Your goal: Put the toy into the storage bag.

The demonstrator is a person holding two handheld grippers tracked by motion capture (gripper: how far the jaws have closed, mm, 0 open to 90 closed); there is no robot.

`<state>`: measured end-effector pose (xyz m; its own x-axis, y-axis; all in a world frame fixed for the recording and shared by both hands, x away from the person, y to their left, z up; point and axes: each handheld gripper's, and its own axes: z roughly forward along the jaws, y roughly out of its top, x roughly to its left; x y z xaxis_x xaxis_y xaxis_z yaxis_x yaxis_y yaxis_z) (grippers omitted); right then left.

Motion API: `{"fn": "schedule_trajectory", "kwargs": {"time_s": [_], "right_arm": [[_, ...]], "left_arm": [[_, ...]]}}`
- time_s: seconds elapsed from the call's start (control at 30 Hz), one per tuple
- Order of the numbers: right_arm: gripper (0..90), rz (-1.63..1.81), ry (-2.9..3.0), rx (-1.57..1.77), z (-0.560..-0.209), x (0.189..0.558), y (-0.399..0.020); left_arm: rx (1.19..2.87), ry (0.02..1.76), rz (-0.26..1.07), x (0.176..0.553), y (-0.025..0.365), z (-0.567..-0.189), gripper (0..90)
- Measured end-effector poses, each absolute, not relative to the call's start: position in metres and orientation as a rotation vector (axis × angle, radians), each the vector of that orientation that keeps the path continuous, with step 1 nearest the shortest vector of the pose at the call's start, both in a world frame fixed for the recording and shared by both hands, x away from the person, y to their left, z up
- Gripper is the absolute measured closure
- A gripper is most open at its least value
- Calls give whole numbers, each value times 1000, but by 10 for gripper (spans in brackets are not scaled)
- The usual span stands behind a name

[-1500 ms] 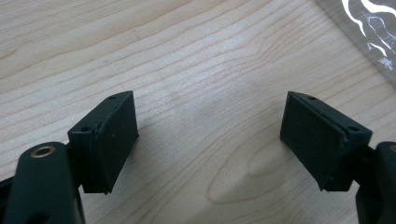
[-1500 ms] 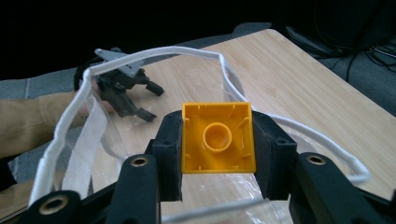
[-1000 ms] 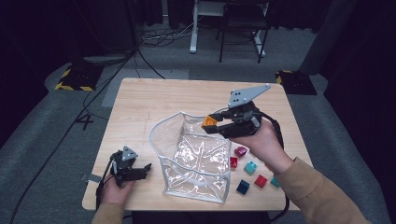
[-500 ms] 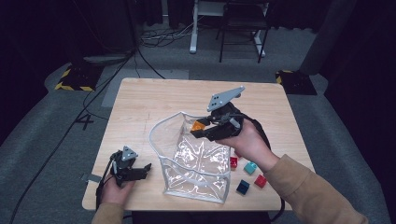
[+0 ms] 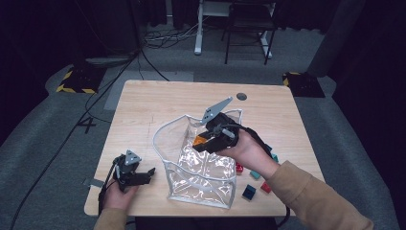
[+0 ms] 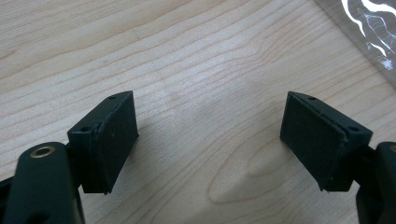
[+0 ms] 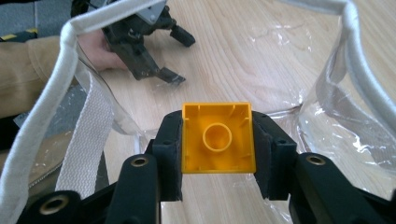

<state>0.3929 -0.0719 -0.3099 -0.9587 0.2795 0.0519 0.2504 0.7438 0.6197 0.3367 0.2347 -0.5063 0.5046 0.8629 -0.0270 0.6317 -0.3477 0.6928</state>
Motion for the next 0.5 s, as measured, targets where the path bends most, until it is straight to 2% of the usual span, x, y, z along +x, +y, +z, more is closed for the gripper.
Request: {"fn": "schedule_trajectory", "kwargs": {"time_s": [0.43, 0.5], "right_arm": [[591, 848, 2968, 395, -315, 392, -66], [558, 865, 2968, 386, -314, 392, -66]], "left_arm": [[2098, 1219, 457, 337, 235, -506, 192], [2096, 1220, 458, 337, 235, -506, 192]]}}
